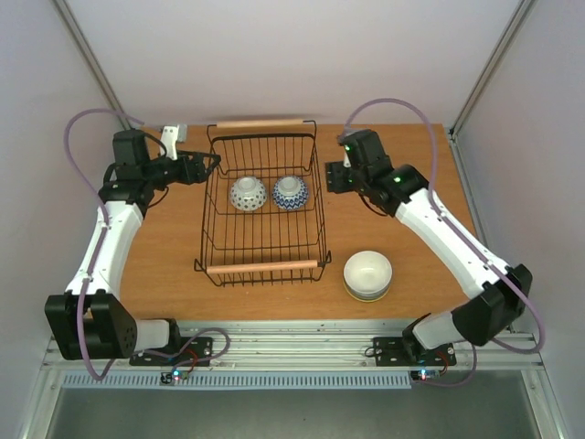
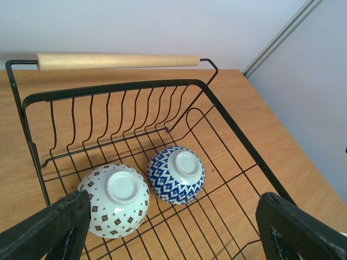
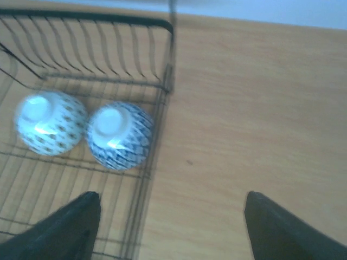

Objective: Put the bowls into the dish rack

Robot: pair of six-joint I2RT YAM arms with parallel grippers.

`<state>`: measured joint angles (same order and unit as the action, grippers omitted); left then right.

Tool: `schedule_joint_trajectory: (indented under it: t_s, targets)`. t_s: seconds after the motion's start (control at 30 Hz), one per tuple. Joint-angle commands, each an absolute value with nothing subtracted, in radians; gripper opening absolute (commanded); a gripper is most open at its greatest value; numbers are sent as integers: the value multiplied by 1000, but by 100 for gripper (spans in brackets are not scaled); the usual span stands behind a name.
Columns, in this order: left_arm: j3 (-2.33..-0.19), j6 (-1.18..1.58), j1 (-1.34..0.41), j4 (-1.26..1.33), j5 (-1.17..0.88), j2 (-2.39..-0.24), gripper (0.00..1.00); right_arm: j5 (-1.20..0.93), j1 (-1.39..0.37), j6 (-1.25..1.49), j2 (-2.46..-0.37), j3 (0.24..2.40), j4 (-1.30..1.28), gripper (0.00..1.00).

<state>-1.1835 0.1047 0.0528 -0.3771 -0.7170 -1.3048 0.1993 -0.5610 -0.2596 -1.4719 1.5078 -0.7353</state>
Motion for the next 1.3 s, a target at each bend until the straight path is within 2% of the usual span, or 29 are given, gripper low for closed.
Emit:
schedule_joint_trajectory:
  t_s: [0.0,0.07,0.17,0.33,0.47,0.67,0.93,1.0,1.1,1.27]
  targets:
    - [-1186,118,51,-362,-727,-1322,84,241,-489,-76,-1340,1383,-826,64]
    - [-1186,122,52,-361,-733,-1327,84,245,-466,-22,-1273,1304,-858,47]
    - [-1190,123,52,-366,-741,-1341,84,276,-457,71,-1168,1220,-920,38]
    - [-1191,124,51,-367,-744,-1351,84,298,-457,169,-1049,1108,-1039,34]
    - [-1190,127,48,-366,-745,-1360,84,225,-457,226,-987,1021,-1077,32]
    - [-1192,127,44,-365,-746,-1369,84,151,-459,286,-976,851,-1052,27]
    - [-1192,124,43,-369,-738,-1369,84,175,-459,307,-976,783,-1047,25]
    - [-1190,124,43,-369,-737,-1370,84,174,-459,305,-976,775,-1043,19]
    - [-1190,124,43,-370,-734,-1371,84,172,-459,304,-973,771,-1040,3]
    - [-1192,123,43,-371,-730,-1370,84,196,-459,294,-950,800,-1071,1]
